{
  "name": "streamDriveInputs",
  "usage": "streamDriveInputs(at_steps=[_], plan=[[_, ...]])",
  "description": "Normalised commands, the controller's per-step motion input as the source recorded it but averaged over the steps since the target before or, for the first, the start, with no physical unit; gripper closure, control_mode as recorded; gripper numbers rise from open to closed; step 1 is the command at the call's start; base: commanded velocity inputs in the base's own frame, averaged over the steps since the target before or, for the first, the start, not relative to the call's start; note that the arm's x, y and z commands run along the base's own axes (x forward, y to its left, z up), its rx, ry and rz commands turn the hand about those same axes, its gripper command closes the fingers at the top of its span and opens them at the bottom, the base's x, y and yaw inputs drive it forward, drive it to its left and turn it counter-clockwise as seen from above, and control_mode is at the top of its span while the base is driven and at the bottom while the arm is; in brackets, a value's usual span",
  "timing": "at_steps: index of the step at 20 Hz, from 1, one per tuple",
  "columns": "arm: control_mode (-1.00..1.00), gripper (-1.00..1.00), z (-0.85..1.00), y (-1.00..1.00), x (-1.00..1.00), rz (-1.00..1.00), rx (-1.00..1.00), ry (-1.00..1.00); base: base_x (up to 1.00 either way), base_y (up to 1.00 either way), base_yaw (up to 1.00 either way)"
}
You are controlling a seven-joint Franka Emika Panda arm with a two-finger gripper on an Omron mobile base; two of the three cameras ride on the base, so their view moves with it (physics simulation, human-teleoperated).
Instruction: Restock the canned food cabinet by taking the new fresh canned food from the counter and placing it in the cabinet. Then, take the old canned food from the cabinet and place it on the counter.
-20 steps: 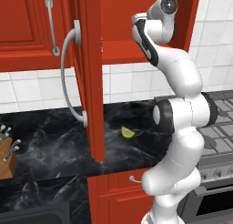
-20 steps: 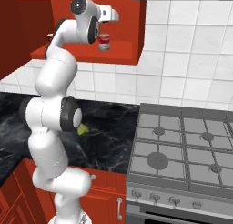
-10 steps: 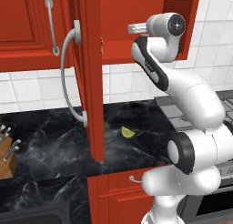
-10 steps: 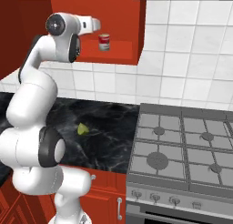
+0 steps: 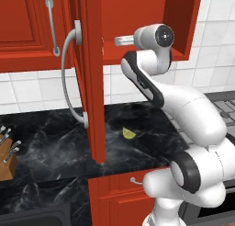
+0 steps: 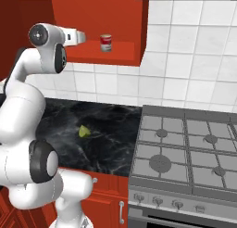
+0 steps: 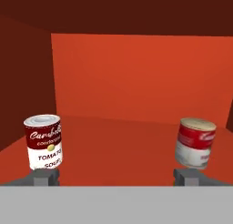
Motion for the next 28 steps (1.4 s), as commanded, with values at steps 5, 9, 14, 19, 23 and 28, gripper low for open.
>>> streamDriveInputs(at_steps=[5, 9, 14, 19, 23, 28], plan=[[-1.0, -1.0, -0.02, 0.25, 0.0, 0.0, -0.07, 0.12, 0.0, 0.0, 0.0], [-1.0, -1.0, -0.49, 0.14, -0.03, 0.05, -0.01, 0.17, 0.0, 0.0, 0.0], [-1.0, -1.0, -0.15, 0.37, -0.03, 0.08, 0.01, 0.14, 0.0, 0.0, 0.0], [-1.0, -1.0, -0.01, 0.37, 0.24, 0.04, 0.02, 0.09, 0.0, 0.0, 0.0], [-1.0, -1.0, -0.02, 0.42, 0.32, 0.02, -0.02, 0.04, 0.0, 0.0, 0.0], [-1.0, -1.0, -0.12, 0.41, 0.38, 0.0, 0.0, 0.01, 0.0, 0.0, 0.0]])
